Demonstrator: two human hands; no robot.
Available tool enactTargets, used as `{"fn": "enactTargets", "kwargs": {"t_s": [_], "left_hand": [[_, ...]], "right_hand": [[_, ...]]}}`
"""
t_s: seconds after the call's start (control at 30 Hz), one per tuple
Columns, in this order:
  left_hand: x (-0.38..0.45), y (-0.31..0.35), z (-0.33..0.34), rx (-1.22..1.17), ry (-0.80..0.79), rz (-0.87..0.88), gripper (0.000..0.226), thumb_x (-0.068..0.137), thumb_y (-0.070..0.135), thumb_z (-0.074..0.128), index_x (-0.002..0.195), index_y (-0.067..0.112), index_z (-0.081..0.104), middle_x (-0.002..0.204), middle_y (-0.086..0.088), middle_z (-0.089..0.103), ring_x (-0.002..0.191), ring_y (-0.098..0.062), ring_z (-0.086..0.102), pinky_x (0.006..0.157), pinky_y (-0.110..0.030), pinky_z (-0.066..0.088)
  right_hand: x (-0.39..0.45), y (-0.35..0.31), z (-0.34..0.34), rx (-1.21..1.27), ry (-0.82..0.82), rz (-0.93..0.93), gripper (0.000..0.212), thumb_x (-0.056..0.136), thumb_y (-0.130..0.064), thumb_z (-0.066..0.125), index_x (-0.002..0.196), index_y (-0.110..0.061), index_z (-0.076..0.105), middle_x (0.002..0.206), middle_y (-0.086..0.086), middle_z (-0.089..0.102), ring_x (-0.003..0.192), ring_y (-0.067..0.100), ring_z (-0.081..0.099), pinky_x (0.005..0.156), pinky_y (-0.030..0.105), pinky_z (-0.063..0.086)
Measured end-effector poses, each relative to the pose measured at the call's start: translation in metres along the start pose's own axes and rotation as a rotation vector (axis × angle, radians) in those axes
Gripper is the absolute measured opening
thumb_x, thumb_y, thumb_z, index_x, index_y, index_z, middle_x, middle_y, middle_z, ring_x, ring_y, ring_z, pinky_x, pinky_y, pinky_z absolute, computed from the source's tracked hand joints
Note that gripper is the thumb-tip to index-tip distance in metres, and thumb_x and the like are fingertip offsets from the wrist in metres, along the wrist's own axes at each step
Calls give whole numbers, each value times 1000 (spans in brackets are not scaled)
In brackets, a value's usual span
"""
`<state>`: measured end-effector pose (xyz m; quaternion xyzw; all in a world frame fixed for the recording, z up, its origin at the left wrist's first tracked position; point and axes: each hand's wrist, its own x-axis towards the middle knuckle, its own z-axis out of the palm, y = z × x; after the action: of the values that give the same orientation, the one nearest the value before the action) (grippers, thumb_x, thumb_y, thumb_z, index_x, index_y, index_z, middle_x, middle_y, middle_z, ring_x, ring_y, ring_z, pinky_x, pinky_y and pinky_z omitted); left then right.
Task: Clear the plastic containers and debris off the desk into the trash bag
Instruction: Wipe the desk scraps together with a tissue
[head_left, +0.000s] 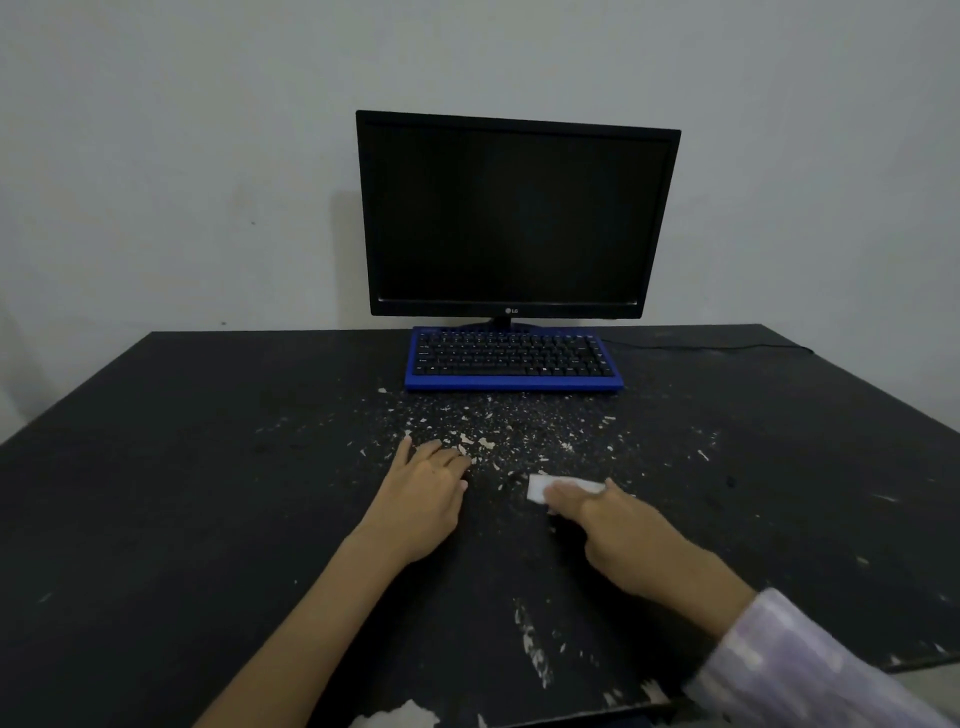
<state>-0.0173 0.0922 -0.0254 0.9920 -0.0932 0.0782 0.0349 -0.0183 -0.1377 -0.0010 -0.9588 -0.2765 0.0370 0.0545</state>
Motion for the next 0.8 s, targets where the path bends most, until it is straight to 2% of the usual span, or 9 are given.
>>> {"fn": "enactTargets", "kwargs": {"t_s": [0.07, 0.13, 0.27, 0.37, 0.43, 0.5, 0.57, 0.7, 0.8], "left_hand": [[5, -2, -2, -11, -27, -3, 44, 101, 28, 32, 143, 18, 34, 148, 2, 39, 141, -16, 24, 119, -43, 9], [9, -3, -4, -3, -52, 1, 43, 101, 26, 32, 143, 17, 34, 146, 0, 42, 140, -17, 26, 119, -43, 10], [12, -5, -5, -5, -66, -5, 45, 100, 24, 33, 144, 15, 32, 143, -4, 44, 137, -18, 31, 119, -43, 11], [12, -7, -4, -18, -54, -1, 45, 100, 23, 34, 144, 16, 31, 143, -5, 45, 135, -18, 33, 119, -41, 12], [11, -7, -2, -33, -48, -5, 45, 100, 23, 34, 144, 16, 31, 143, -5, 45, 135, -18, 33, 119, -40, 12], [9, -7, -1, -50, -45, -8, 45, 100, 22, 34, 144, 16, 31, 142, -5, 45, 135, -17, 33, 118, -39, 11], [8, -9, -1, -63, -47, -7, 45, 100, 22, 34, 144, 16, 31, 142, -5, 45, 135, -17, 32, 118, -39, 10], [10, -8, -3, -56, -50, -1, 45, 99, 20, 34, 143, 14, 33, 140, -5, 46, 133, -18, 35, 118, -40, 11], [11, -6, -2, -23, -39, 1, 45, 98, 20, 35, 142, 15, 34, 139, -5, 48, 132, -18, 37, 118, -40, 12]], "right_hand": [[22, 5, -1, 39, -33, 30, 44, 90, -4, 41, 132, -17, 43, 140, 0, 44, 124, 28, 46, 109, 40, 32], [42, 9, 0, 51, -44, 25, 41, 93, -11, 47, 134, -14, 42, 141, 4, 43, 123, 28, 46, 105, 39, 38], [62, 2, 2, 47, -56, -35, 65, 88, 1, 44, 149, -16, 26, 156, 4, 23, 138, 26, 32, 114, 32, 23], [51, -10, 4, 74, -83, -102, 72, 86, 6, 39, 150, -23, 24, 157, 1, 22, 139, 27, 30, 115, 34, 22], [36, -13, 9, 72, -95, -176, 74, 83, 6, 39, 148, -26, 26, 155, -2, 26, 134, 28, 35, 115, 37, 25], [21, -7, 9, 43, -97, -199, 77, 80, 6, 38, 148, -29, 27, 155, -6, 26, 135, 25, 34, 117, 37, 15], [19, 2, 2, -19, -94, -142, 75, 83, 4, 38, 148, -30, 25, 156, -8, 25, 138, 22, 31, 117, 36, 5], [35, -4, -8, -65, -72, -48, 69, 87, 2, 39, 150, -19, 21, 157, -1, 23, 139, 22, 31, 118, 40, 4], [30, -23, 3, -6, -72, -133, 73, 84, 7, 38, 150, -21, 23, 157, -2, 21, 139, 24, 27, 118, 36, 5]]}}
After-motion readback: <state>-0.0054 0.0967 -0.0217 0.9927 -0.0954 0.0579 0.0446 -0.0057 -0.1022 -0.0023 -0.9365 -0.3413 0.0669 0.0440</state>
